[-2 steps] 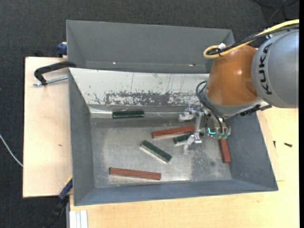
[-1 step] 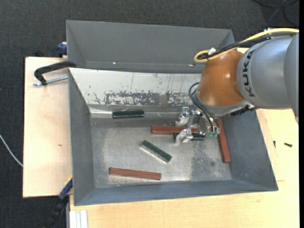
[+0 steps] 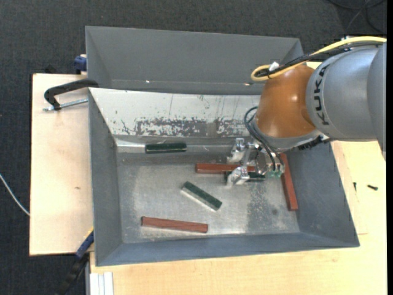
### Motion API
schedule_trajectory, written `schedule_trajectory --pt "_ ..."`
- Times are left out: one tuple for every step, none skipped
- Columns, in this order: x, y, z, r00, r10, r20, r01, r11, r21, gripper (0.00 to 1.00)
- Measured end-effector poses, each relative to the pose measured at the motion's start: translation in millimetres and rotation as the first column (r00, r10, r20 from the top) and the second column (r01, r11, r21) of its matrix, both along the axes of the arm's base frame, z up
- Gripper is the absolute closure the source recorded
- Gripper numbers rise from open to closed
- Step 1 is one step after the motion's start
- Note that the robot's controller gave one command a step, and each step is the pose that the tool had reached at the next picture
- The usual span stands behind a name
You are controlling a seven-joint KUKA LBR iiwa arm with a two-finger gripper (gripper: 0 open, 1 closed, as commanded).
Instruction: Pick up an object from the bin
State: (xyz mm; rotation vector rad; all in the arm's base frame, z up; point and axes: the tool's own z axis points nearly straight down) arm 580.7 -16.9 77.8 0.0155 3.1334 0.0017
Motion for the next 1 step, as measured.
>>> schedule_trajectory --pt "-29.8 -9.2 199.7 1.0 0.028 -0.005 -0.028 1.0 -0.001 1.0"
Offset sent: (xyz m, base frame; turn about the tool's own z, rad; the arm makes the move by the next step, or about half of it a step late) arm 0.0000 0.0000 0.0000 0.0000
